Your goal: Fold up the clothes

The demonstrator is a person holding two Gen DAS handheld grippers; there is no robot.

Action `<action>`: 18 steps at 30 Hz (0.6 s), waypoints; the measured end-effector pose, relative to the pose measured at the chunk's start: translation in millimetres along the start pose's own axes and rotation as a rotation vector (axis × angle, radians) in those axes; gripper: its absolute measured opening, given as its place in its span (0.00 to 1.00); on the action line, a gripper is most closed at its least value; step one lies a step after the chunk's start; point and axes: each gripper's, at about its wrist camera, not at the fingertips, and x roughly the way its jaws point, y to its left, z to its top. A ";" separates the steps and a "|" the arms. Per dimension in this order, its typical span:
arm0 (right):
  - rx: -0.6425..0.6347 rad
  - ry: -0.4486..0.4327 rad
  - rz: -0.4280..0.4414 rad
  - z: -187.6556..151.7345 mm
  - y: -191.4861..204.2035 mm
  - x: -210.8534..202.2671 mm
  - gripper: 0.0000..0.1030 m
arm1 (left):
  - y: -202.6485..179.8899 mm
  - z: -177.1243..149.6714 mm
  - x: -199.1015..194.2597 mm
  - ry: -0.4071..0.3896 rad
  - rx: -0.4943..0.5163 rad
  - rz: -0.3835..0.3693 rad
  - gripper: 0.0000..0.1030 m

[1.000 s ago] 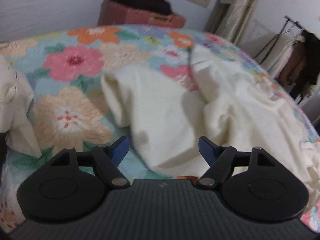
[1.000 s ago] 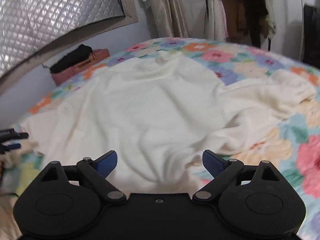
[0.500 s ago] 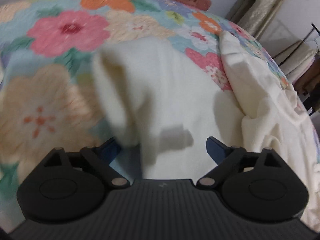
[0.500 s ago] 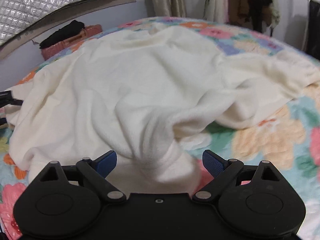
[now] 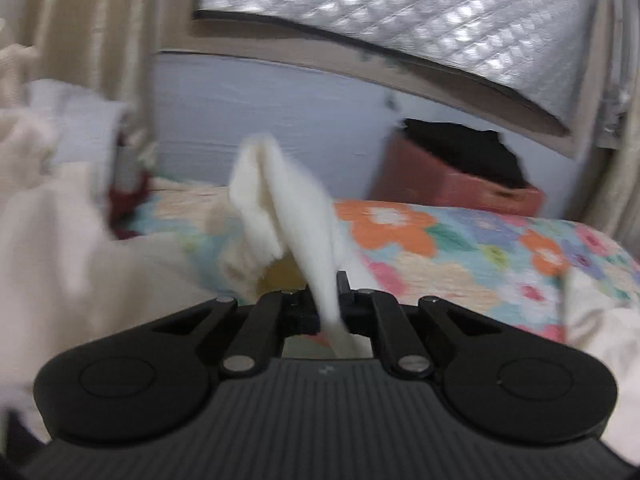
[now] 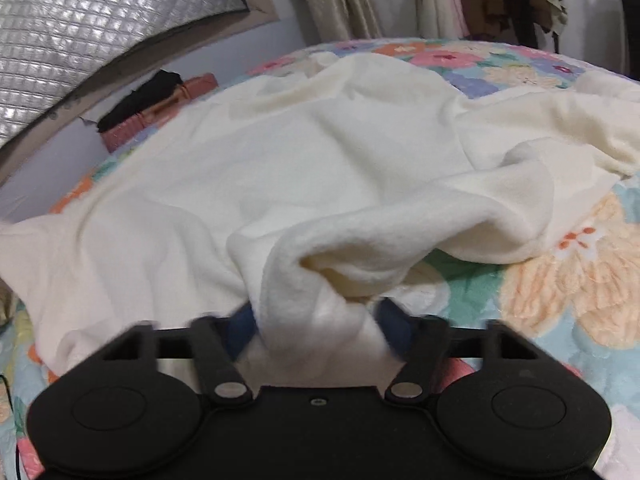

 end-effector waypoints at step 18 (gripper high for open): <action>0.130 0.239 0.112 -11.1 9.1 -46.6 0.16 | -24.1 -36.4 -47.0 0.265 0.085 -0.153 0.60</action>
